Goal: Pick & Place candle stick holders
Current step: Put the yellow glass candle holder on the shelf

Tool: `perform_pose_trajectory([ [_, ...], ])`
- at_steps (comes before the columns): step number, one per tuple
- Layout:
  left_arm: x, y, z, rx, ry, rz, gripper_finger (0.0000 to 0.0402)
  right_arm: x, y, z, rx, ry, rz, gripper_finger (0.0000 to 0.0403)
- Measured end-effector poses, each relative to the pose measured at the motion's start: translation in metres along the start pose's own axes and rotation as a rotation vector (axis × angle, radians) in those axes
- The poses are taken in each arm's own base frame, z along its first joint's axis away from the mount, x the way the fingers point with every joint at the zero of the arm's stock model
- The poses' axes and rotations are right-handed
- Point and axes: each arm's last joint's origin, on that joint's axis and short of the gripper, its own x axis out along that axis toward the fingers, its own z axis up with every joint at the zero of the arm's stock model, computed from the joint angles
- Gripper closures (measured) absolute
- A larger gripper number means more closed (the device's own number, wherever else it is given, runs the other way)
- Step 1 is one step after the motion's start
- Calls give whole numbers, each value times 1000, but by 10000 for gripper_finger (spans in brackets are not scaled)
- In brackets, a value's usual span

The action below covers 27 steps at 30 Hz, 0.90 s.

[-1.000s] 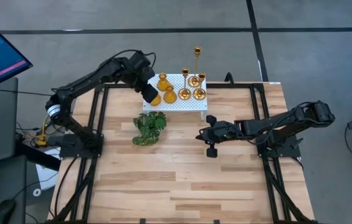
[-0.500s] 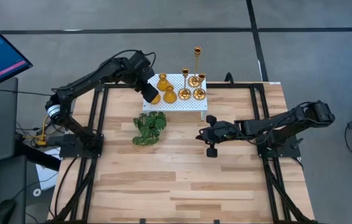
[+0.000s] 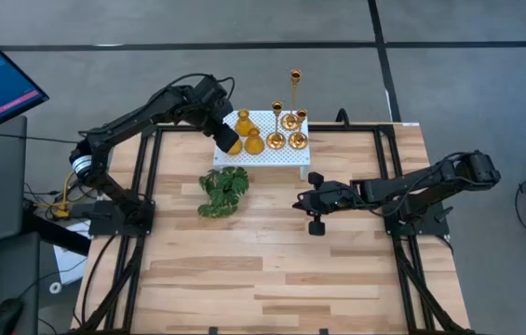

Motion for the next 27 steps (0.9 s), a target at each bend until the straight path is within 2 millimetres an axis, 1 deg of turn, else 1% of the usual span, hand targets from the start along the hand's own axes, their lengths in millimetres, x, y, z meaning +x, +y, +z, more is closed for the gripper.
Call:
perform_pose_trajectory([
  [5, 0, 0, 1, 1, -5, 4, 376, 0, 0, 0, -1, 4, 0, 403],
  [10, 1, 0, 1, 1, -7, 12, 353, 0, 0, -2, -3, 20, 1, 403],
  [13, 1, 1, 1, 1, -10, 44, 342, 0, 0, -2, -3, 22, 1, 403],
  [20, -1, 3, 1, 3, -25, 101, 335, 0, 0, -2, -3, 22, 1, 403],
  [24, -6, 2, 1, 6, -44, 107, 336, 0, 0, -2, -3, 22, 1, 403],
  [27, -16, 1, -1, 9, -77, 104, 336, 0, 0, -2, -3, 21, 1, 403],
])
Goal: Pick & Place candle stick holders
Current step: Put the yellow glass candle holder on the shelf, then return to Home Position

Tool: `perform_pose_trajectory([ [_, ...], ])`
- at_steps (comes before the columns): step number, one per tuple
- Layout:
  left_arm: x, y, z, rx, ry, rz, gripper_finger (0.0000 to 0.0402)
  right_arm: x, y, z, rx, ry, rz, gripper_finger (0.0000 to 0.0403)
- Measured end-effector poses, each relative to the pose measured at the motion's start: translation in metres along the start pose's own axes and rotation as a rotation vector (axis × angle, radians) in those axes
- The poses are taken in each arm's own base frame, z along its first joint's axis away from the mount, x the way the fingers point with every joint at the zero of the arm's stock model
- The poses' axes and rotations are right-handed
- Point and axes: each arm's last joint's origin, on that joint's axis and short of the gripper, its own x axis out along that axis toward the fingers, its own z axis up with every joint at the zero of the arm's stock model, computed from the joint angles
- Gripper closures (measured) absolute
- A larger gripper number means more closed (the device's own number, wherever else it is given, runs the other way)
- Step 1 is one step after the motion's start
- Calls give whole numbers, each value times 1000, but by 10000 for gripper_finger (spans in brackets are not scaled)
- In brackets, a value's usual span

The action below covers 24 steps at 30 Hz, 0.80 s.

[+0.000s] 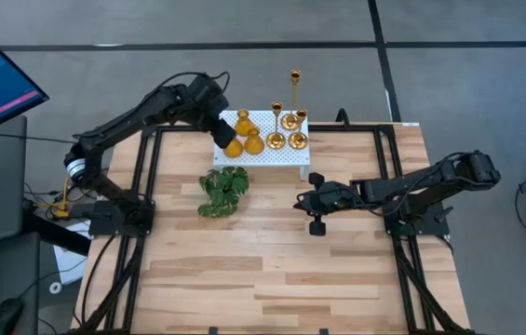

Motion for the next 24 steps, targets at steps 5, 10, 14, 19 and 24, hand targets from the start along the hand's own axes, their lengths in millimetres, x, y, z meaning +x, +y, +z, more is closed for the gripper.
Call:
perform_pose_trajectory([
  [5, -32, -3, -2, 10, -116, -17, 336, 0, 0, 0, 0, 0, 0, 403],
  [10, -75, -11, -9, 62, -283, -60, 344, 0, 0, 0, 0, 0, 0, 403],
  [14, -101, -22, -18, 157, -373, -113, 363, 0, 0, 0, 6, -3, 0, 403],
  [19, -118, -38, -31, 296, -434, -204, 397, 0, 0, 3, 32, -35, -1, 403],
  [24, -109, -59, -48, 395, -460, -322, 398, 0, 0, 8, 39, -82, -1, 403],
])
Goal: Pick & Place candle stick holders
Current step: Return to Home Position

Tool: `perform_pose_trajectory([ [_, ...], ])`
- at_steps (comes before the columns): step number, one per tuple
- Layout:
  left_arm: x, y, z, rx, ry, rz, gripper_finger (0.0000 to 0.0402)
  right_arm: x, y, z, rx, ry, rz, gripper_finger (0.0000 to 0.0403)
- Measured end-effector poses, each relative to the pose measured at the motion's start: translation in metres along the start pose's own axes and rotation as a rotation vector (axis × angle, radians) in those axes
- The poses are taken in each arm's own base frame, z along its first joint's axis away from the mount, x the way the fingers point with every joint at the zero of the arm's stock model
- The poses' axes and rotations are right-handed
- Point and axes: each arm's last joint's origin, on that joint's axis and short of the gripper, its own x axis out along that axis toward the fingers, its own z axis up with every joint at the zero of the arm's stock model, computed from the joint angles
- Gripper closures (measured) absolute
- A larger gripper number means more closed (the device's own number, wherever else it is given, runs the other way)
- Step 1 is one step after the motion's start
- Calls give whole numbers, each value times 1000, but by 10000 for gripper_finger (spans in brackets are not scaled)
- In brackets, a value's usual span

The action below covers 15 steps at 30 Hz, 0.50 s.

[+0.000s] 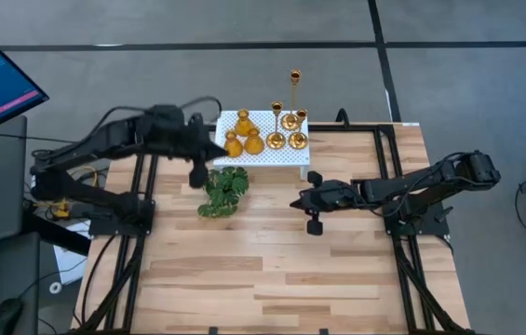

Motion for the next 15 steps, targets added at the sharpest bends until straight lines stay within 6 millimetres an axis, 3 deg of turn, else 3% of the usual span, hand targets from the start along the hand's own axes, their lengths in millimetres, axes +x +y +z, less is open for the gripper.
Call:
perform_pose_trajectory([
  [3, 7, -14, -10, 47, -10, -56, 398, 0, 0, 2, 2, -19, 0, 403],
  [8, 8, -25, -28, 112, 19, 3, 399, -9, -2, 7, -6, -51, 0, 403],
  [15, 3, -36, -52, 129, -23, -45, 398, -50, -17, 21, -47, -141, 65, 403],
])
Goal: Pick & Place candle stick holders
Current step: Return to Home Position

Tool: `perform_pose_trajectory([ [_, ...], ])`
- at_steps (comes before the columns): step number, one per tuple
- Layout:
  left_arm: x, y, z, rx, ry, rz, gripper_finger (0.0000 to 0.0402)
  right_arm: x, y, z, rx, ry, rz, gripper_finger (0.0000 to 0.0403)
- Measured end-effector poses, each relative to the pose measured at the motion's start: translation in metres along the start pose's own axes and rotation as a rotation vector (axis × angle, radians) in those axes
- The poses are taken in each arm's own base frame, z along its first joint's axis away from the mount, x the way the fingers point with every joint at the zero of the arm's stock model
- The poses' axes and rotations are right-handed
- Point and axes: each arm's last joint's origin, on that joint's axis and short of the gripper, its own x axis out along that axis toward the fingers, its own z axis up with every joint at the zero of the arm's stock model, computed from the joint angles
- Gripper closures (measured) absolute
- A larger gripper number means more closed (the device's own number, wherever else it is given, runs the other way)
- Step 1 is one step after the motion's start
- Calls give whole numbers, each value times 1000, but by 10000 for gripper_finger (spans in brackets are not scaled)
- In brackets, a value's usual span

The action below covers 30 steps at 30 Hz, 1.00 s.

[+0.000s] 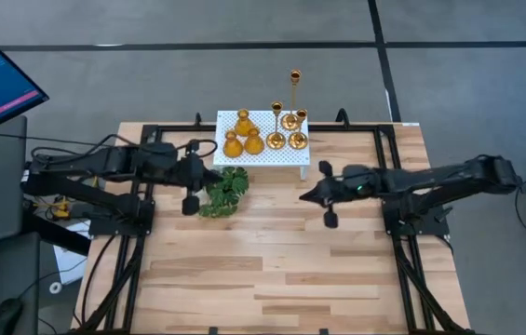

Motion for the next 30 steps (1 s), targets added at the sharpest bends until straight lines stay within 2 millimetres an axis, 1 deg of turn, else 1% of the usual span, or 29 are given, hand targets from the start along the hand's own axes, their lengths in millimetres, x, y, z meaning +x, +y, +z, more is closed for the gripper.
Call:
perform_pose_trajectory([
  [4, 1, -5, -17, -1, -33, -7, 397, -28, -12, 7, 30, -56, 25, 403],
  [8, 4, -8, -33, -2, -42, -6, 397, -58, -17, 8, 66, -81, -18, 403],
  [11, 4, -9, -41, -5, -58, -2, 398, -81, -17, 10, 72, -128, -79, 403],
  [14, 4, -10, -44, -8, -77, 1, 397, -102, -15, 12, 65, -190, -118, 403],
  [19, 8, -11, -49, -14, -115, 6, 398, -130, -11, 10, 60, -275, -105, 403],
  [23, 12, -12, -54, -15, -120, 7, 396, -147, -10, 7, 62, -325, -118, 403],
  [27, 18, -15, -62, -13, -106, 5, 398, -159, -10, 2, 108, -345, -160, 403],
  [30, 22, -16, -67, -17, -128, 8, 397, -166, -10, -2, 116, -351, -164, 403],
])
